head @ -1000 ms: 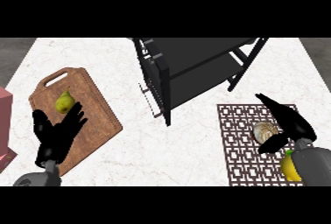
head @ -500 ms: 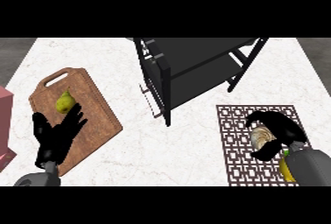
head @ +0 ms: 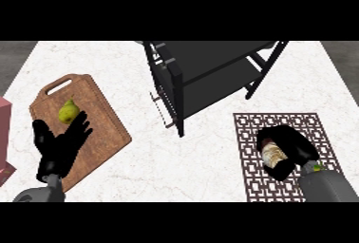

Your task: Pick the cupcake from the placemat and place it in the tiered shelf

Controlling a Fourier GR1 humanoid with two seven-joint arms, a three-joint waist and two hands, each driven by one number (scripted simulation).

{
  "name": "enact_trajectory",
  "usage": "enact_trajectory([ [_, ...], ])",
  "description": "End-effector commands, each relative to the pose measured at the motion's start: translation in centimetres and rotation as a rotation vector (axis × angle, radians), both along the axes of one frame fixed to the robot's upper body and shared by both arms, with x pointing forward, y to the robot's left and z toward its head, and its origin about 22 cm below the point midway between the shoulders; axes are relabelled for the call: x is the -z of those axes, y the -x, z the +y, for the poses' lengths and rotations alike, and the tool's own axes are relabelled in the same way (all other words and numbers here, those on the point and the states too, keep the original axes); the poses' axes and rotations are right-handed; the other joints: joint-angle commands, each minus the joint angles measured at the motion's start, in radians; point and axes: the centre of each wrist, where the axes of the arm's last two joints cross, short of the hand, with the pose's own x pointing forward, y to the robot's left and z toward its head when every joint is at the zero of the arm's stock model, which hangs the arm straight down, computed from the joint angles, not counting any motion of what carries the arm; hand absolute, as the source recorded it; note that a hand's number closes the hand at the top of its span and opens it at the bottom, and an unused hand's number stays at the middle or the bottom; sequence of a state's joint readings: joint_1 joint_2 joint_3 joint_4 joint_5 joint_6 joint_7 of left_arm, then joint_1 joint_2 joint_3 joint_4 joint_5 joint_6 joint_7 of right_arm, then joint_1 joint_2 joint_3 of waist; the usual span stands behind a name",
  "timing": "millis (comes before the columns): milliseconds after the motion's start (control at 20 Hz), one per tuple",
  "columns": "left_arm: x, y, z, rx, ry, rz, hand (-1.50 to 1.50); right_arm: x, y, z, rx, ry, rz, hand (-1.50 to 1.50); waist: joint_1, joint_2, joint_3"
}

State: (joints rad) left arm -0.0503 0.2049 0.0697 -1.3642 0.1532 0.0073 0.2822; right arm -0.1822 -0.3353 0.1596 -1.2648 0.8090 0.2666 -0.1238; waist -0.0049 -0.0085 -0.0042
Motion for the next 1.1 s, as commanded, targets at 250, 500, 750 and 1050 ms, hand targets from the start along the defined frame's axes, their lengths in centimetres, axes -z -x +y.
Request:
enact_trajectory([
  [250, 0.7, 0.3, -0.4, -0.024, 0.007, 0.045, 0.00, -4.5, 4.1, 16.2, -0.392, -0.181, -0.042, 1.50, -0.004, 0.002, 0.003],
  [500, 1.3, 1.0, 0.6, -0.018, -0.020, 0.044, 0.00, -11.5, 8.2, 16.6, -0.355, -0.320, -0.224, 1.50, -0.021, 0.000, 0.003],
  [750, 0.8, 1.3, 0.3, 0.005, -0.004, 0.040, 0.00, -18.4, 10.4, 14.9, -0.237, -0.371, -0.382, 1.50, -0.004, 0.003, 0.003],
  [1050, 0.9, -0.6, -1.4, -0.006, 0.000, 0.017, 0.00, -24.7, 10.9, 13.1, -0.153, -0.378, -0.444, 1.50, 0.002, 0.008, 0.002],
])
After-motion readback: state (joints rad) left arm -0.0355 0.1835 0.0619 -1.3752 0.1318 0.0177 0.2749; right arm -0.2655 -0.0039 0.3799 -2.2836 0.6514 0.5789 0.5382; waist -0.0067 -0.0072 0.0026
